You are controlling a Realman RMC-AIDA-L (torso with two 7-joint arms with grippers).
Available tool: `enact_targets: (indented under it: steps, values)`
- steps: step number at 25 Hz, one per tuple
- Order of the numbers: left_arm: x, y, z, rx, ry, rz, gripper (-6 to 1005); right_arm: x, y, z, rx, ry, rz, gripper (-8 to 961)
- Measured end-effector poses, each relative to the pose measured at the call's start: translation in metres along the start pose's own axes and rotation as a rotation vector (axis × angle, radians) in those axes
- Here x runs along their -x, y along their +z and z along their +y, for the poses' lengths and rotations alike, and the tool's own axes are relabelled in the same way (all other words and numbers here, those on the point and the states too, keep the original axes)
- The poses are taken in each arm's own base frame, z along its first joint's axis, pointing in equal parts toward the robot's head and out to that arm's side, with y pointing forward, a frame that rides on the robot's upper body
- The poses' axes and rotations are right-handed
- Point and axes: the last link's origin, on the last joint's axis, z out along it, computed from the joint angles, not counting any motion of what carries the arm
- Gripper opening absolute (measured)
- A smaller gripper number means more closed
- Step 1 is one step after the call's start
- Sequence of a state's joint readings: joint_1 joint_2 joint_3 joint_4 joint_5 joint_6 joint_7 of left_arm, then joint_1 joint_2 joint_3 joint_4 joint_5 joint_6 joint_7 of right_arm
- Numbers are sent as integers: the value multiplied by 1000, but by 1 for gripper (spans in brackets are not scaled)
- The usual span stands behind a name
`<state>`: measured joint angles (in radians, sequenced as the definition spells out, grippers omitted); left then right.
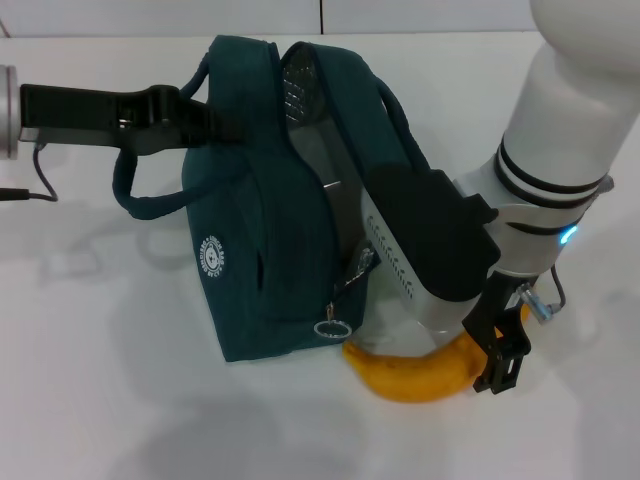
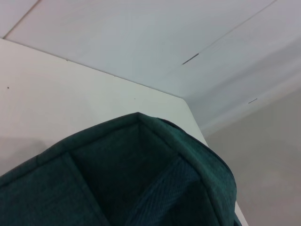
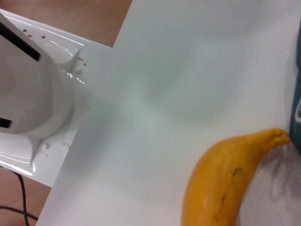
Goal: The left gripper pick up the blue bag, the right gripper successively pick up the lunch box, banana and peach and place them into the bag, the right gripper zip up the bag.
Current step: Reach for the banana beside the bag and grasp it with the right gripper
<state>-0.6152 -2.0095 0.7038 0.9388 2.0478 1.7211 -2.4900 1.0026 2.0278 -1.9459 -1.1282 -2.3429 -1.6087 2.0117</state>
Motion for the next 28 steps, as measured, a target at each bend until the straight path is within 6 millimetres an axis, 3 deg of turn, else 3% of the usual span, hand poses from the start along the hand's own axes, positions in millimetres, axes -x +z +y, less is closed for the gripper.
enact_targets:
  steps: [13,24,28]
  values:
    - [1,2,-2,10,2,-2,46,3,8,2,7,-16,4,838]
    - [0,3,0,12,6,-4,46,1,11,3,11,-11,18,591]
    - [0,3,0,12,6,-4,46,1,9,3,13,-8,30,546]
